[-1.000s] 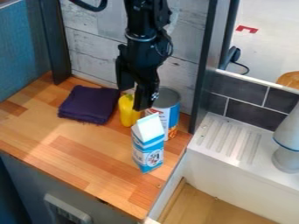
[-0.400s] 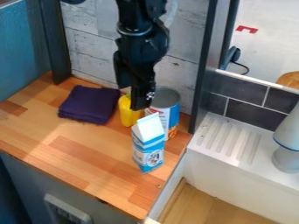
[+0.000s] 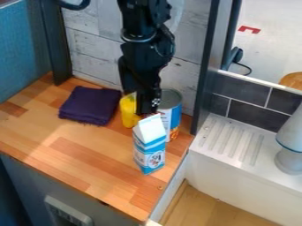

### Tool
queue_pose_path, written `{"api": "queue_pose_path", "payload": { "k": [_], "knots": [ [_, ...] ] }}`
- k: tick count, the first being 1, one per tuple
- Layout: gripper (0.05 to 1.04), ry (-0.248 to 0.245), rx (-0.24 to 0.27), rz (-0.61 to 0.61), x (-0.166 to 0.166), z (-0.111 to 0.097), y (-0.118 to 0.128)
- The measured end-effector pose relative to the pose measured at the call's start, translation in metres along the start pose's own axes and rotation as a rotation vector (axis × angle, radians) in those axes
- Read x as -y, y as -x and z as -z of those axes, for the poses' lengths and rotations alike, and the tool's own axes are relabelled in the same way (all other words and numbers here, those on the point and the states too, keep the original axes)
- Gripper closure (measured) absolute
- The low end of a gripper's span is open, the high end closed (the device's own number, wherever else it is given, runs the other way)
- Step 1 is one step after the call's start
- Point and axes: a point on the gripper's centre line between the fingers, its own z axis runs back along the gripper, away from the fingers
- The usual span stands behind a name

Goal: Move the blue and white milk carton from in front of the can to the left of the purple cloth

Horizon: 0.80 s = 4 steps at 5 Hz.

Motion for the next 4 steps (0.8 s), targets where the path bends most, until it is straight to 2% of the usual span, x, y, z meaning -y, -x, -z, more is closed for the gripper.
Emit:
{"api": "queue_pose_path", "payload": {
  "k": [2,4],
  "knots": [
    [0.082,-0.019,0.016,-0.063,0.003,0.019,-0.008],
    [0.082,-0.018,0.028,-0.085,0.008,0.04,-0.016]
  ]
}}
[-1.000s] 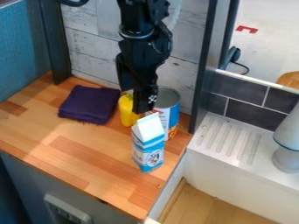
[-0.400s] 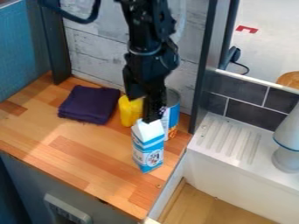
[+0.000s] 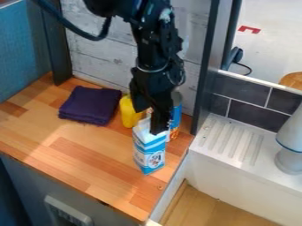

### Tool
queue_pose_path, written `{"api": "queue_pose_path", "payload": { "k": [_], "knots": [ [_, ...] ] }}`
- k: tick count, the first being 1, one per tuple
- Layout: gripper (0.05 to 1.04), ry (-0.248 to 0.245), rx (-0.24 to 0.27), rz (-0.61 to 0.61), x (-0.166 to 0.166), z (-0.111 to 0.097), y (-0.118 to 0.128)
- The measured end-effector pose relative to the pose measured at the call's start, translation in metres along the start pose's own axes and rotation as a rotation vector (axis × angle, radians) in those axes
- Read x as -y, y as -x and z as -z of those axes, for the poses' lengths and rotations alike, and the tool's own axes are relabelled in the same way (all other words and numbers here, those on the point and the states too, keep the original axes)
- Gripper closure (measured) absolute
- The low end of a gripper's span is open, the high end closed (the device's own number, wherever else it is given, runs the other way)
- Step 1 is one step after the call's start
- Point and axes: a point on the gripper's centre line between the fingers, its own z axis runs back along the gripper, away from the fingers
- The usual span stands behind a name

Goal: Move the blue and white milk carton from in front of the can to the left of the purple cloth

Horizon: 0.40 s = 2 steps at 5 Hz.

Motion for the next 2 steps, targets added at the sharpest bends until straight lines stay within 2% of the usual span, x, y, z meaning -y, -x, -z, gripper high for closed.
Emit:
{"api": "queue_pose_path", "payload": {
  "k": [2],
  "knots": [
    [0.082,0.001,0.007,-0.007,0.0018,0.0097,-0.0014]
  ]
}}
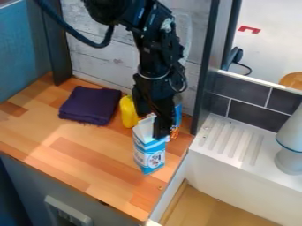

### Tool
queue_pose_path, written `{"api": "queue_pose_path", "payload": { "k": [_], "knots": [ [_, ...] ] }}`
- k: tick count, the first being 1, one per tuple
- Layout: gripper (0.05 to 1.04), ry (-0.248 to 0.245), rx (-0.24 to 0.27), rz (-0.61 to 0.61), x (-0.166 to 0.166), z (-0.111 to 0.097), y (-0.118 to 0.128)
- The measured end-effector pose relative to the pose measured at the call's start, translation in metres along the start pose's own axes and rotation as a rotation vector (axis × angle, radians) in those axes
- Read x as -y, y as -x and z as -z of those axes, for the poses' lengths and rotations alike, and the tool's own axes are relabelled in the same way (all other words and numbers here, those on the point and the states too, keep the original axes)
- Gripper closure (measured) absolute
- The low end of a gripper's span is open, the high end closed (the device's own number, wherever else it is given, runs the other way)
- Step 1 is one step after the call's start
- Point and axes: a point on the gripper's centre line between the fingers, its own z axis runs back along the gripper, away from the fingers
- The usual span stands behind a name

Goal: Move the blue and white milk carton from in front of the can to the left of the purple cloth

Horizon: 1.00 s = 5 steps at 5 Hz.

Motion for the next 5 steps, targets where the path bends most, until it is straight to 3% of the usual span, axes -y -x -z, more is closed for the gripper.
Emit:
{"api": "queue_pose_path", "payload": {
  "k": [2,3,4,5],
  "knots": [
    [0.082,0.022,-0.036,0.002,0.0037,0.0174,0.0016],
    [0.137,0.033,-0.028,0.002,0.0034,0.0186,-0.0036],
    [0.253,0.051,-0.019,-0.007,0.0042,0.0198,-0.008],
    [0.253,0.054,-0.027,-0.018,0.0064,0.0166,-0.0021]
  ]
}}
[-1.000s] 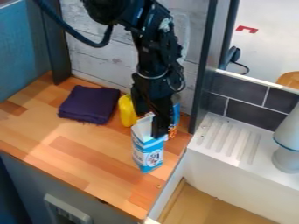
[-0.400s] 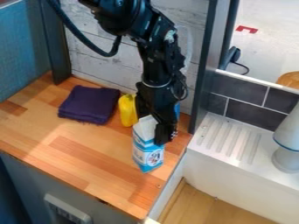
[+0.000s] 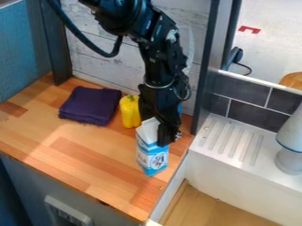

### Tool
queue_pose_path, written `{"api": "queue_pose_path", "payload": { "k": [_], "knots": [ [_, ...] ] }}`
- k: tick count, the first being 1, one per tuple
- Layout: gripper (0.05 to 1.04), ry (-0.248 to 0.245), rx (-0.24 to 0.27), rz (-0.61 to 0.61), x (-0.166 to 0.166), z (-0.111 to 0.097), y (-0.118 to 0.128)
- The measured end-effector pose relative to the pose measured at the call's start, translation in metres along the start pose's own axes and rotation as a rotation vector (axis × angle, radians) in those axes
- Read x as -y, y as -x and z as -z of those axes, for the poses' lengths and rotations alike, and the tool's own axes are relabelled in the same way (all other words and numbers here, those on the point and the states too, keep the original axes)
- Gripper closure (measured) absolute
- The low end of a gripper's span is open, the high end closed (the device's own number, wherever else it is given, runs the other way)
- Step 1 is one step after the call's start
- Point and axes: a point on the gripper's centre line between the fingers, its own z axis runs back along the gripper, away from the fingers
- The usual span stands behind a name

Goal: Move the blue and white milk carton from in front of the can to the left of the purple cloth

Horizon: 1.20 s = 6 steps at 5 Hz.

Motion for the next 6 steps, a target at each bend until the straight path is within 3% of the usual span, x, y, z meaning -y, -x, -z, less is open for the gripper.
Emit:
{"api": "queue_pose_path", "payload": {
  "k": [1,2,3,4,5,6],
  "knots": [
    [0.253,-0.006,0.047,-0.005,0.001,-0.02,0.001],
    [0.253,0.001,0.112,-0.051,-0.014,-0.052,0.014],
    [0.253,-0.021,0.137,-0.162,-0.036,-0.076,0.041],
    [0.253,-0.028,0.119,-0.334,-0.074,-0.08,0.079],
    [0.253,-0.033,0.075,-0.468,-0.105,-0.071,0.113],
    [0.253,-0.011,0.017,-0.545,-0.121,-0.038,0.121]
  ]
}}
